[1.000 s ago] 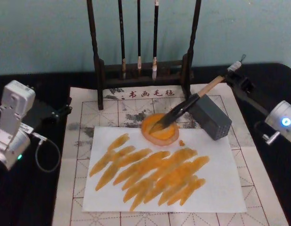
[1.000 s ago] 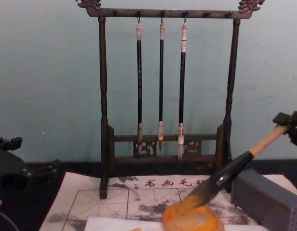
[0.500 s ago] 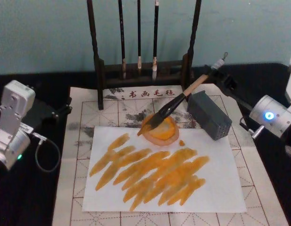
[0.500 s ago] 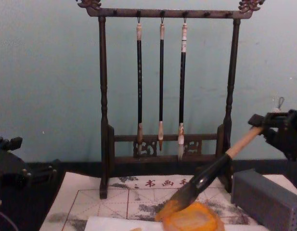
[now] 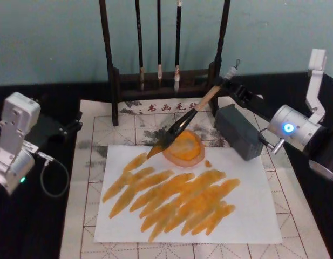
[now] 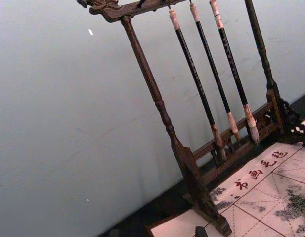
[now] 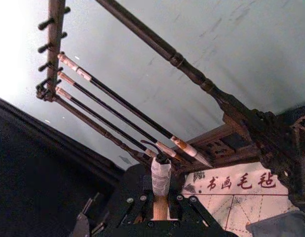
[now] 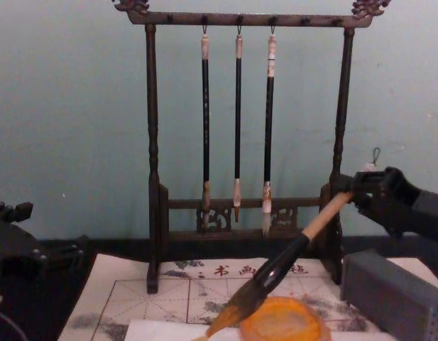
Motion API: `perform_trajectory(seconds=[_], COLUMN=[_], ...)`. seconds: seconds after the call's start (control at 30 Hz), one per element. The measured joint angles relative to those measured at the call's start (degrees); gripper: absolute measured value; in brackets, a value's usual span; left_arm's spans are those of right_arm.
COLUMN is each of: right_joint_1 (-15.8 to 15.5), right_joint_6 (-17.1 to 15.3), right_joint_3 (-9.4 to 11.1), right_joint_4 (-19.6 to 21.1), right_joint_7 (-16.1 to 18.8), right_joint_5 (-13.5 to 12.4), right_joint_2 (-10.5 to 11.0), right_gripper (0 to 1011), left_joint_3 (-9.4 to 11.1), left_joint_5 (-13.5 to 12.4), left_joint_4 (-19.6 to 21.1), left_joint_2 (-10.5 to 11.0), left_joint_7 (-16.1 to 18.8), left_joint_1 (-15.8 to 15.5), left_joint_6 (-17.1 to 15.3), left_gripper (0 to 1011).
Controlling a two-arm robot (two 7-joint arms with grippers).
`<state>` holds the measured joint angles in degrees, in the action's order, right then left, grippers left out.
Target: Pick up the brush from the inkstone, write on the paper, then place the brush back to its original position.
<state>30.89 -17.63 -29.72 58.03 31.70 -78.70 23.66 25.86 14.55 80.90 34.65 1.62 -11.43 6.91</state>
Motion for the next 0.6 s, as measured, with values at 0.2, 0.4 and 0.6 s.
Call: perform_trajectory(seconds=[0.2, 0.4, 0.6], right_joint_1=[1.4, 2.2, 2.4], right_joint_6=[0.8, 1.4, 1.8], right_joint_3=[-1.3, -2.1, -2.4], right_joint_4=[-1.9, -3.1, -3.5], right_joint_7=[0.3, 0.5, 0.9], right_joint_5=[1.3, 2.7, 4.2], right_joint_2=[-1.1, -1.9, -2.4], right_gripper=[182, 182, 182], left_joint_3=[0.0, 0.0, 0.0], left_joint_5=[0.0, 0.0, 0.0], left_joint_4=[0.0, 0.0, 0.0], left_joint_2=[0.0, 0.0, 0.0], left_joint_7=[0.0, 0.0, 0.0], left_joint_1=[0.0, 0.0, 0.0], left_joint_6=[0.0, 0.0, 0.0], left_gripper=[1001, 1001, 1001])
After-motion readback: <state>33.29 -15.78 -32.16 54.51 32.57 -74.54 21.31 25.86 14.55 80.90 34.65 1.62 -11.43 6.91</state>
